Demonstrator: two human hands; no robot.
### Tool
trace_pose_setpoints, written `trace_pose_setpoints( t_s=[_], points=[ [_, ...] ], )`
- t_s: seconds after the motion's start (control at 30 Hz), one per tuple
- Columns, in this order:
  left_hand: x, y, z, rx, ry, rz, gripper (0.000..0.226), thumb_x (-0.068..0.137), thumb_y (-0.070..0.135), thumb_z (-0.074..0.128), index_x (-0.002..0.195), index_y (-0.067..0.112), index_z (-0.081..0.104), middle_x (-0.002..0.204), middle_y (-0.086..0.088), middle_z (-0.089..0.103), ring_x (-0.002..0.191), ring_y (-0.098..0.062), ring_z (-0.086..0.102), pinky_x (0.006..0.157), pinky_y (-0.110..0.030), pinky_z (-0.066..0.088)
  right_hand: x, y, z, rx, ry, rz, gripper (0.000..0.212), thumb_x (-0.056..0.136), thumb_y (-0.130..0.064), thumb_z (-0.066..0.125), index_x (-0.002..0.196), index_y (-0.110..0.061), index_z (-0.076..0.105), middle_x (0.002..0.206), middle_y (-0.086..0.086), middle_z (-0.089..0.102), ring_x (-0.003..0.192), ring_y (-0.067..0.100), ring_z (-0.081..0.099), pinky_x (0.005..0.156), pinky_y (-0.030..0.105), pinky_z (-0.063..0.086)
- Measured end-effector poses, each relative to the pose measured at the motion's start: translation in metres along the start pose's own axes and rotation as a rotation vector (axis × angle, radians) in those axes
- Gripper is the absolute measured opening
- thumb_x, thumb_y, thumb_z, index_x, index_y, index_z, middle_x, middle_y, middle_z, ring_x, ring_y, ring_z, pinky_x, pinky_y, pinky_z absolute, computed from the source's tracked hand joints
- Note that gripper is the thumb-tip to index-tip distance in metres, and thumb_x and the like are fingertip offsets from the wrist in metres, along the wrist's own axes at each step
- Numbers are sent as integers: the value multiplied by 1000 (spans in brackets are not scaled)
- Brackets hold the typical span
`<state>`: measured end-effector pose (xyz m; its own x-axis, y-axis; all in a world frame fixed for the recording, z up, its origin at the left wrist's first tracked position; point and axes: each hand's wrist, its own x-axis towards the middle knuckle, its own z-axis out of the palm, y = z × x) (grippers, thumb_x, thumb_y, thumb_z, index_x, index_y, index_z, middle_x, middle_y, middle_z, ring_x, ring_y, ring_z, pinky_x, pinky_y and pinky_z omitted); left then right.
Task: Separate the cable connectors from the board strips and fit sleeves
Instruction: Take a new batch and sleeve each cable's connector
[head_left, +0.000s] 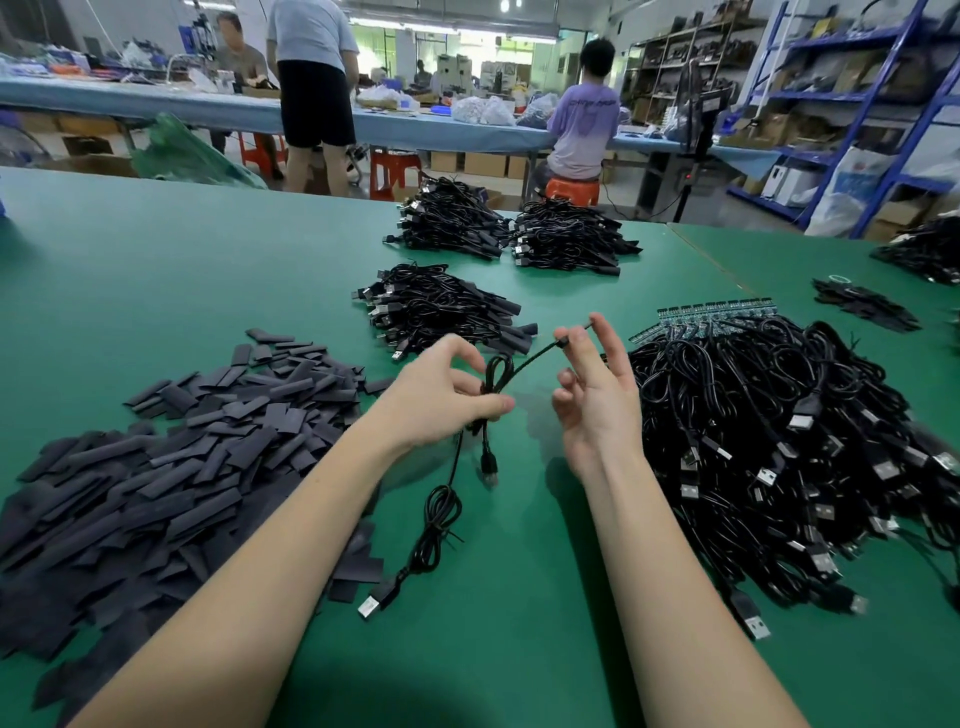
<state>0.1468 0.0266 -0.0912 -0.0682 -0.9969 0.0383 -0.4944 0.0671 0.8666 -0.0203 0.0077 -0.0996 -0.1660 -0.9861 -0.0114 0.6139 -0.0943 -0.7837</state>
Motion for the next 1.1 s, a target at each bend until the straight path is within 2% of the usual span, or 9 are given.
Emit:
trace_pose_setpoints(
  t_s=[0.17,0.23,0.37,0.53,0.77,0.83,0.93,1.0,1.1],
  points=[
    [21,10,-26,142,277,191,28,81,27,82,86,26,54,60,11,63,51,4,48,51,-10,34,-2,6,2,-181,5,24,43,99,-37,66,139,-35,50,106,-2,78,65,8,64,51,18,48],
    [46,21,-41,319,361,252,26,85,21,78,88,24,53,69,10,60,63,0,52,59,-9,36,-3,11,4,-269,-10,70,40,100,-34,65,137,-28,50,100,-3,79,62,9,63,50,19,47],
    [105,34,-62,555,378,272,17,90,10,71,98,17,58,100,-6,67,94,-27,63,88,-38,52,-3,18,3,-481,-56,77,24,101,-30,63,124,-25,59,89,-12,79,54,3,59,47,14,45],
    [136,9,-58,791,277,165,8,93,10,67,101,12,67,110,-11,68,102,-31,61,91,-42,52,-3,24,2,-616,-127,46,16,100,-29,63,115,-26,64,86,-13,79,56,2,58,57,19,46],
    [101,6,-49,594,437,238,19,93,22,65,110,14,67,110,-8,67,106,-26,59,95,-41,49,-2,33,3,-883,-190,-88,8,96,-32,65,99,-28,71,83,-13,77,68,5,59,72,27,46],
    [73,6,-41,481,503,250,12,91,21,66,101,16,68,99,-3,69,93,-20,61,88,-34,51,-1,35,2,-1195,-256,-187,16,96,-39,62,106,-32,72,92,-17,73,82,8,61,80,29,48],
    [29,-2,-19,273,460,167,2,90,18,67,90,19,69,79,11,66,68,0,57,68,-6,44,-6,39,2,-1582,-409,-271,28,99,-45,57,122,-35,69,112,-9,65,111,19,52,95,34,45],
    [11,-9,-5,192,426,114,2,91,19,67,91,19,69,79,16,64,65,5,56,62,0,39,-8,40,4,-1603,-422,-275,19,97,-43,61,109,-35,72,114,-6,64,114,18,51,94,34,45],
    [2,-15,11,76,365,63,6,93,24,66,95,18,68,85,16,65,70,4,58,63,0,38,-1,29,2,-1336,-328,-208,8,93,-36,70,86,-31,70,96,-15,70,86,7,60,79,27,45]
  ],
)
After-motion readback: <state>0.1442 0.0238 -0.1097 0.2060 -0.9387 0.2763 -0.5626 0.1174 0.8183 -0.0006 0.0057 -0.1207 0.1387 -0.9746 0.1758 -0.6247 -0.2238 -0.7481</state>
